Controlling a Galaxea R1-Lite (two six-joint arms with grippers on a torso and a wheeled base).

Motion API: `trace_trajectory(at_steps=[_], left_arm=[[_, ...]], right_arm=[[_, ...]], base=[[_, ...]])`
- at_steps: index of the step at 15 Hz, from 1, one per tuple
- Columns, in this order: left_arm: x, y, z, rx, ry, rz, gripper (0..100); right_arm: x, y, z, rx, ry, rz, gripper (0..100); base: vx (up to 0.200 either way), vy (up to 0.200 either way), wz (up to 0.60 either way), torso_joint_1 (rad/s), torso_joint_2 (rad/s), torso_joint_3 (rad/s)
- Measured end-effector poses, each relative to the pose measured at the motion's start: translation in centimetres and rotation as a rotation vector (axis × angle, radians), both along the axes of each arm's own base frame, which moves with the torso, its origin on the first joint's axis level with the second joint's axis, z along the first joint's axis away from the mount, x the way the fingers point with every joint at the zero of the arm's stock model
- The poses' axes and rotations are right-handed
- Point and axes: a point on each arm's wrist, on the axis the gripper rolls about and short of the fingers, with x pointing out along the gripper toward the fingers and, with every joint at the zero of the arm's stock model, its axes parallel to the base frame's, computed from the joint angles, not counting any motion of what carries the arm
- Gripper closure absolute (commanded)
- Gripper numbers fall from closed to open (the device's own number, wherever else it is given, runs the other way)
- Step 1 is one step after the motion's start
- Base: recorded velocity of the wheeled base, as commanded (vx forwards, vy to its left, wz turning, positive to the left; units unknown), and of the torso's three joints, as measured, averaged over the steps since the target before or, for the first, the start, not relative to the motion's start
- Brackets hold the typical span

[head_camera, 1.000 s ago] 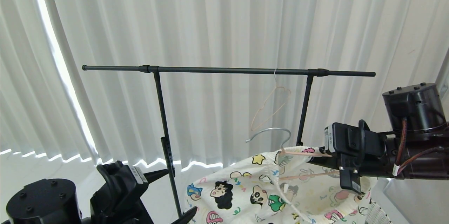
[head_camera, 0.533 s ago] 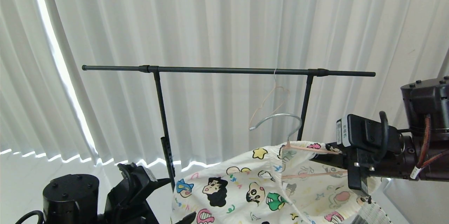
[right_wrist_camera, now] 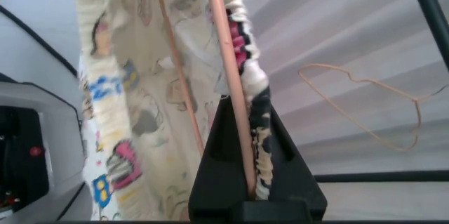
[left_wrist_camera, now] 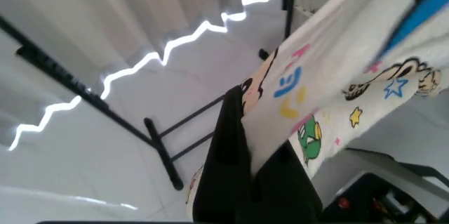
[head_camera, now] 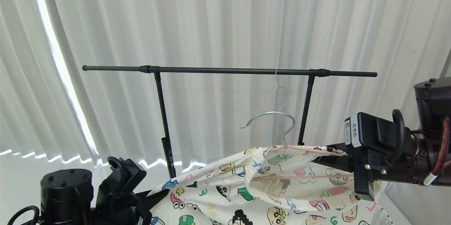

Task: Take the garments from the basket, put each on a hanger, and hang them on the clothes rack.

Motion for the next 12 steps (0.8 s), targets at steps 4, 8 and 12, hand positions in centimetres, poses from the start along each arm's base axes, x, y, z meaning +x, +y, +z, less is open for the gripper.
trace_trajectory(at_steps=[4, 8, 12], left_arm=[[0.6, 2.4, -0.2, -0.005, 0.011, 0.125, 100], [0.6, 2.5, -0.2, -0.005, 0.009, 0.133, 100], [0.5, 2.3, 0.1, -0.006, -0.006, 0.122, 0]], right_arm=[[0.1, 0.0, 0.1, 0.023, 0.033, -0.046, 100], [0.3, 0.4, 0.5, 0.075, 0.049, -0.087, 100], [0.3, 1.4, 1.0, 0.119, 0.072, -0.122, 100]], base=[[0.000, 0.000, 0.00, 0.000, 0.00, 0.000], [0.000, 0.000, 0.00, 0.000, 0.00, 0.000], [0.000, 0.000, 0.00, 0.000, 0.00, 0.000]])
